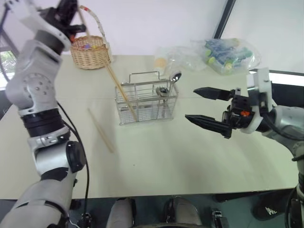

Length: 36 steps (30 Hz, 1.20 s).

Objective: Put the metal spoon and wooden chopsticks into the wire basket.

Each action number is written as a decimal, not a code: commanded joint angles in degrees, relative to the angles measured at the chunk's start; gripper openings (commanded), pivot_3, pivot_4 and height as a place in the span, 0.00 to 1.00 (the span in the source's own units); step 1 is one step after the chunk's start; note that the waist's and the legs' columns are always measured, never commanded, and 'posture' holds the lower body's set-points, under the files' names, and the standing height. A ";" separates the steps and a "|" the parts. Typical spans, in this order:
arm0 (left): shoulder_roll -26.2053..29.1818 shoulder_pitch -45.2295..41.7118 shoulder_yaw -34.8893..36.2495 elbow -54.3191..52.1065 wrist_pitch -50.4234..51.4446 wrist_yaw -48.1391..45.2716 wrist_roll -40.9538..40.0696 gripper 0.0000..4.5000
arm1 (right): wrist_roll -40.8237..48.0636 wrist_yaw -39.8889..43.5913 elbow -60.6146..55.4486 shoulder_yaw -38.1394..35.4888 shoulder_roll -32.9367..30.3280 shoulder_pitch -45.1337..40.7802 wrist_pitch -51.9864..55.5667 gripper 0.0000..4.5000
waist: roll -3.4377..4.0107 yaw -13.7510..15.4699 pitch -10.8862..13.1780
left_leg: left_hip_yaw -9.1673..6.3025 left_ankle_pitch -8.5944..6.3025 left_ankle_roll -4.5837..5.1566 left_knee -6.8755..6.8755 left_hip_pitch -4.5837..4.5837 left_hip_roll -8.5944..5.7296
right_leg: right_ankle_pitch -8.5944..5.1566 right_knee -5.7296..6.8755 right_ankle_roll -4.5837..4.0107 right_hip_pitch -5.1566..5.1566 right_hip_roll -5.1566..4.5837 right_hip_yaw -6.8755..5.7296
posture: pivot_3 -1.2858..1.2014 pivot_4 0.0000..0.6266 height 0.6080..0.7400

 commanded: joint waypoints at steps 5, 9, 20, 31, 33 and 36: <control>-4.53 3.69 -4.24 -4.66 1.50 -0.07 -2.36 0.02 | 1.37 -2.89 -1.91 -2.55 -0.34 0.54 -0.47 1.00 | -0.04 0.30 0.02 | -0.01 0.00 0.01 0.07 -0.03 -0.02 | 0.00 -0.05 0.00 0.03 0.00 0.00 | 0.52 0.24 0.14; -6.83 7.65 -6.65 -7.71 3.07 0.04 -2.70 0.02 | 1.97 -4.07 -2.74 -3.05 -0.42 1.37 -0.62 1.00 | -0.06 0.28 0.03 | -0.01 -0.09 0.16 0.11 -0.04 -0.06 | 0.00 -0.08 0.00 0.07 -0.01 -0.01 | 0.52 0.24 0.14; -7.55 16.30 -13.02 -13.59 2.23 -1.35 0.85 0.02 | 2.52 -7.34 -3.53 -3.29 -0.07 2.13 -0.96 1.00 | -0.02 0.27 0.02 | -0.04 -0.17 0.30 0.09 -0.02 -0.03 | -0.01 -0.06 -0.01 0.06 0.00 -0.01 | 0.52 0.24 0.14; -8.02 18.45 -13.47 -14.72 1.66 -1.17 1.43 0.27 | 2.21 -8.99 -1.76 -2.22 0.23 0.12 -0.84 1.00 | -0.02 0.29 0.02 | -0.04 -0.20 0.35 0.09 -0.05 -0.04 | -0.01 -0.09 -0.01 0.06 -0.01 -0.01 | 0.52 0.24 0.14; -8.03 18.67 -13.30 -15.24 1.85 -1.09 1.09 0.49 | 2.16 -9.02 -1.52 -2.03 0.25 -0.14 -0.81 1.00 | -0.02 0.29 0.03 | -0.04 -0.20 0.35 0.09 -0.05 -0.04 | -0.01 -0.09 -0.01 0.05 -0.01 -0.01 | 0.52 0.24 0.14; -8.21 19.17 -12.70 -16.00 2.84 -0.97 -0.20 0.83 | 1.87 -8.83 -0.86 -1.61 0.28 -0.49 -0.91 1.00 | -0.01 0.29 0.03 | -0.04 -0.20 0.36 0.08 -0.04 -0.03 | -0.01 -0.09 -0.02 0.05 -0.01 -0.01 | 0.52 0.24 0.14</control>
